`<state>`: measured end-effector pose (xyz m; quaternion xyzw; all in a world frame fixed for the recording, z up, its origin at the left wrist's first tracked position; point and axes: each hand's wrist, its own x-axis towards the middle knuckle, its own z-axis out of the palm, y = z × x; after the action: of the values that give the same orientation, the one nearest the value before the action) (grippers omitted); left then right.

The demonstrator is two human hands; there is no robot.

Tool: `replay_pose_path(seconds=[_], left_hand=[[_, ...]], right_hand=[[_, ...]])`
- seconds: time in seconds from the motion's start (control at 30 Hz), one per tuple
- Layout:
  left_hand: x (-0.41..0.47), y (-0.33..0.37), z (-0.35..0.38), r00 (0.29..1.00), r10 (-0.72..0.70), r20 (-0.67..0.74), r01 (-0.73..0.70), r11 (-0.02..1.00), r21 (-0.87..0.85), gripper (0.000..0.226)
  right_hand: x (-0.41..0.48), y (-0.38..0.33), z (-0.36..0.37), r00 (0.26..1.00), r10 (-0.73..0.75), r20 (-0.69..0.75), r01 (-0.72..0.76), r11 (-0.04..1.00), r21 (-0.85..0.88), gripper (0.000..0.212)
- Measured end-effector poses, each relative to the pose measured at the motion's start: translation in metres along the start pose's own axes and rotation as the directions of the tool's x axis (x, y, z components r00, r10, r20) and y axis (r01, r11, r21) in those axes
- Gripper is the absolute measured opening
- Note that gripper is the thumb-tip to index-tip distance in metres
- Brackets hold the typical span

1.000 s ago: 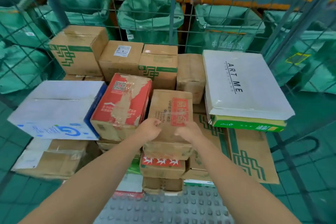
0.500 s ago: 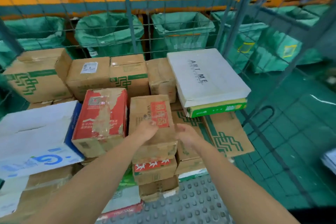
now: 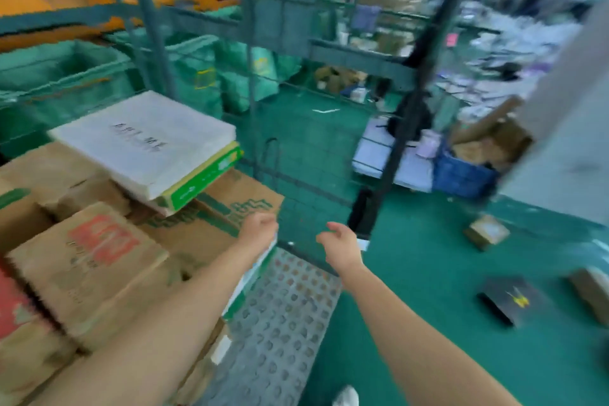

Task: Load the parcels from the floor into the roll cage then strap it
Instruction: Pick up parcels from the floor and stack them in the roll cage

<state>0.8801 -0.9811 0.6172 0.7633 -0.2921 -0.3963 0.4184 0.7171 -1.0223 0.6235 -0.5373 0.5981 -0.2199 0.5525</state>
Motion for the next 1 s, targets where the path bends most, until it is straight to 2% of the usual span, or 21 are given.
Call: replay_pose_path(seconds=[0.17,0.37,0.67,1.0], left_hand=[[-0.033,0.037,0.127,0.958,0.022,0.287,-0.04,0.998,0.057,0.034],[-0.091,0.075,0.266,0.866,0.057,0.496,-0.129,0.985,0.113,0.042],[-0.183,0.113,0.469,0.727,0.075,0.683,-0.236,0.961,0.146,0.038],[-0.273,0.128,0.658,0.514,0.022,0.857,-0.403,0.889,0.219,0.04]], right_hand=[[-0.038,0.047,-0.118,0.957,0.104,-0.273,-0.058,0.984,0.169,0.05],[-0.07,0.106,-0.247,0.852,0.218,-0.476,-0.087,0.955,0.282,0.053],[-0.118,0.203,-0.439,0.718,0.324,-0.616,-0.092,0.921,0.378,0.058],[-0.172,0.302,-0.587,0.531,0.492,-0.69,-0.078,0.839,0.539,0.066]])
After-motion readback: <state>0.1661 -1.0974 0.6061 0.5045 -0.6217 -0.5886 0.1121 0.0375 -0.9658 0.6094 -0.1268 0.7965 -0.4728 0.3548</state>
